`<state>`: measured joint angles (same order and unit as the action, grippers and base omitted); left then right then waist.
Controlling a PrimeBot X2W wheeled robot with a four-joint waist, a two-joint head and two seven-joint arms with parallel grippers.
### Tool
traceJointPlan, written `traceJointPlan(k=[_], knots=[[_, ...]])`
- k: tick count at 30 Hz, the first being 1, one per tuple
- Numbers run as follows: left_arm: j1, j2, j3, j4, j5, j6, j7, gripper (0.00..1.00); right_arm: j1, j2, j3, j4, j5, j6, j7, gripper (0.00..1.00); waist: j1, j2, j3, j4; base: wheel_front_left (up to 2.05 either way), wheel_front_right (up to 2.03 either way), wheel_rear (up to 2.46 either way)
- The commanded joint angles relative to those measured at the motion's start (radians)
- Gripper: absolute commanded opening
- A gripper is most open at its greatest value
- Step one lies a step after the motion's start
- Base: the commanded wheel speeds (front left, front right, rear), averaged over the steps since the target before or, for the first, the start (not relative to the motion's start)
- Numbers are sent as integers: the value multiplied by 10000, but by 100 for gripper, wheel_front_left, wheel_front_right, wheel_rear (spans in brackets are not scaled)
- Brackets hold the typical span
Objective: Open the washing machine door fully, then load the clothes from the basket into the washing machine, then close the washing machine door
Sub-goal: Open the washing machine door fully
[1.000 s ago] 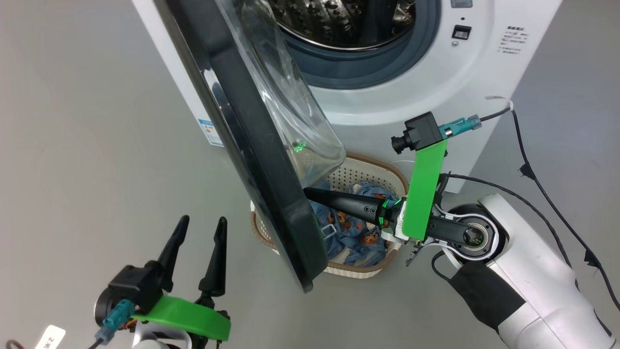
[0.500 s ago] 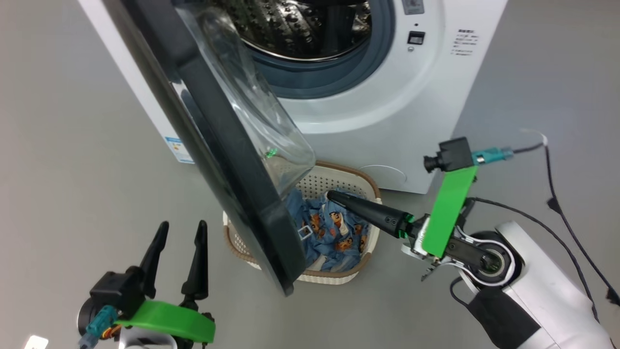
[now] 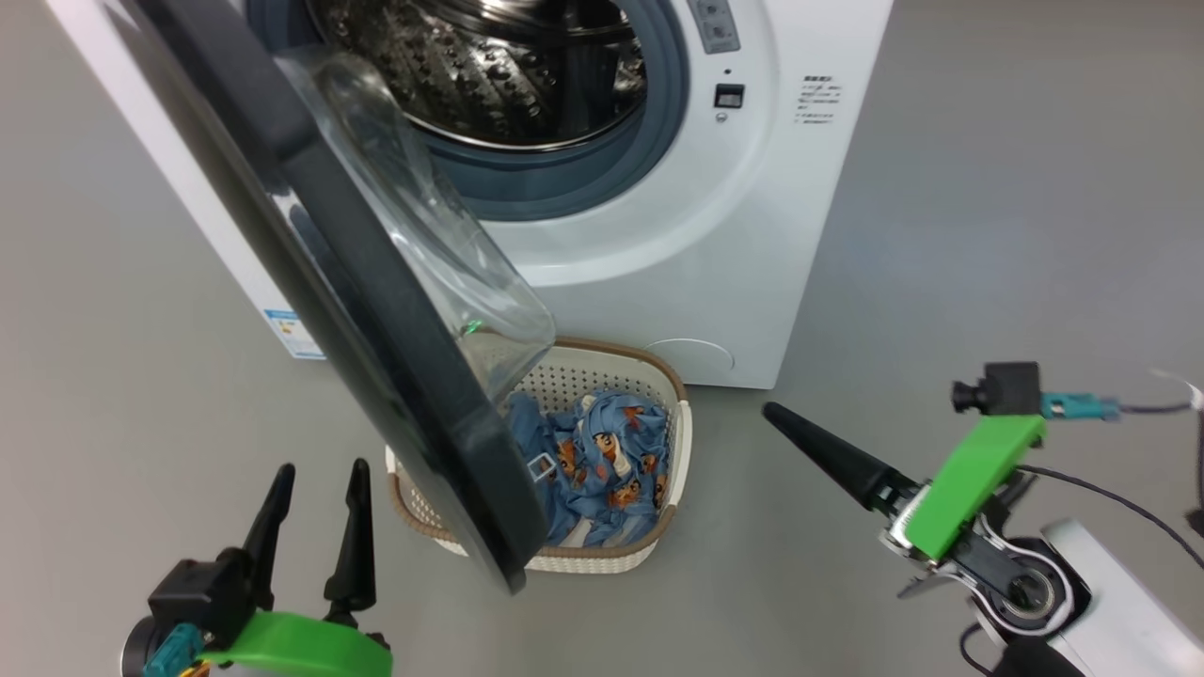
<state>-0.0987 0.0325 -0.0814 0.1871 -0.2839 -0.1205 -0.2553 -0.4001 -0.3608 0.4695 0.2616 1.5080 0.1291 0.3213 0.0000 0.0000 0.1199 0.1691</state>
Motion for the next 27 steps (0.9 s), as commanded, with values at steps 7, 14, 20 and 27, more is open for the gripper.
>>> traceJointPlan(k=[7, 14, 20, 27], knots=[[185, 177, 576, -277, 64, -71, -65, 100, 560, -722, 7, 147, -699, 16, -1928, 100, 0, 0, -118, -360, 0, 0, 0], [286, 177, 654, -247, 96, -88, -65, 100, 762, -1344, 368, 819, -1513, 16, -4520, 100, 0, 0, -172, -472, 0, 0, 0], [253, 177, 726, -249, 96, -94, -65, 100, 880, -1776, 699, 1467, -2449, 16, -5735, 100, 0, 0, -176, -487, 0, 0, 0], [255, 177, 811, -253, 145, -98, -65, 100, 998, -1351, -827, 1884, -4212, 16, -5825, 100, 0, 0, -157, -540, 0, 0, 0]])
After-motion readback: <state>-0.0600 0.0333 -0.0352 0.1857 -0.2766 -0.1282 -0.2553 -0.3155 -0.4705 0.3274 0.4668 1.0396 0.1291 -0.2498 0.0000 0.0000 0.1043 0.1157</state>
